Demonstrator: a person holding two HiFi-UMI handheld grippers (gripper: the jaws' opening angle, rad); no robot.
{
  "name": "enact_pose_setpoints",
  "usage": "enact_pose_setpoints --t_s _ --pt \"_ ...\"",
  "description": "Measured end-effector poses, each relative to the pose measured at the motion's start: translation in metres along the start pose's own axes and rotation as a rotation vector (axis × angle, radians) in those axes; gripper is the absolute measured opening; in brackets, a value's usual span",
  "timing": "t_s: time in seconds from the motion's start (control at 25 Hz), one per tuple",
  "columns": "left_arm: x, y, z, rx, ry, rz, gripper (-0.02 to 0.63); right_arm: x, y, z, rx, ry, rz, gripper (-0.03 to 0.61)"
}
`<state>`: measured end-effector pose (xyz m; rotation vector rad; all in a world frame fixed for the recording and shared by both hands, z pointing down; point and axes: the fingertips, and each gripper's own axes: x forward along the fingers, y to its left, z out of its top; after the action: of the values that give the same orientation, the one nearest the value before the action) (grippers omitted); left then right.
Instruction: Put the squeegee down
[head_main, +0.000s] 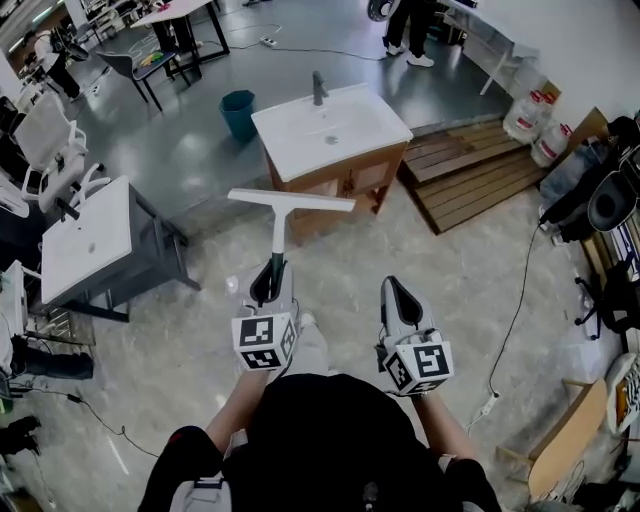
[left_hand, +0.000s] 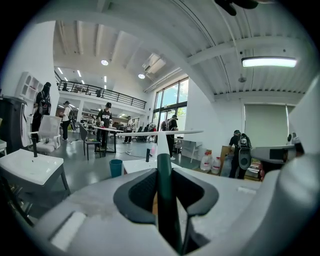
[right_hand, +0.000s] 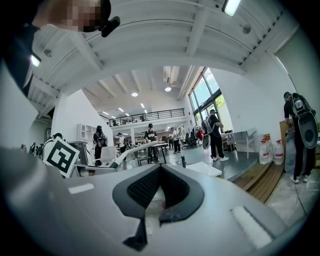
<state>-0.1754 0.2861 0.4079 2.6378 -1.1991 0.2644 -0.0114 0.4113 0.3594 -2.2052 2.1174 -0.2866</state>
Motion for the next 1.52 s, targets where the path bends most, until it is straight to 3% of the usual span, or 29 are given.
enact_pose_setpoints --t_s 0.44,0.92,1.24,1.52 --pt "0.091 0.029 0.009 -0.023 0.043 -0.002 0.104 0.097 -0.03 -0.001 0.032 0.062 -0.001 0.002" --pt "0.174 0.076 0.035 -0.036 0.022 -0.024 0.104 0.193 -0.04 0.016 -0.022 0.066 -0.012 0.002" --pt "0.194 0.112 0.048 -0.046 0.003 0.012 0.104 0.237 -0.022 0.02 -0.053 0.051 0.037 0.003" --pt "0.206 0.126 0.044 -0.047 0.024 0.04 0.104 0.259 -0.032 0.019 -0.053 0.051 0.038 0.003"
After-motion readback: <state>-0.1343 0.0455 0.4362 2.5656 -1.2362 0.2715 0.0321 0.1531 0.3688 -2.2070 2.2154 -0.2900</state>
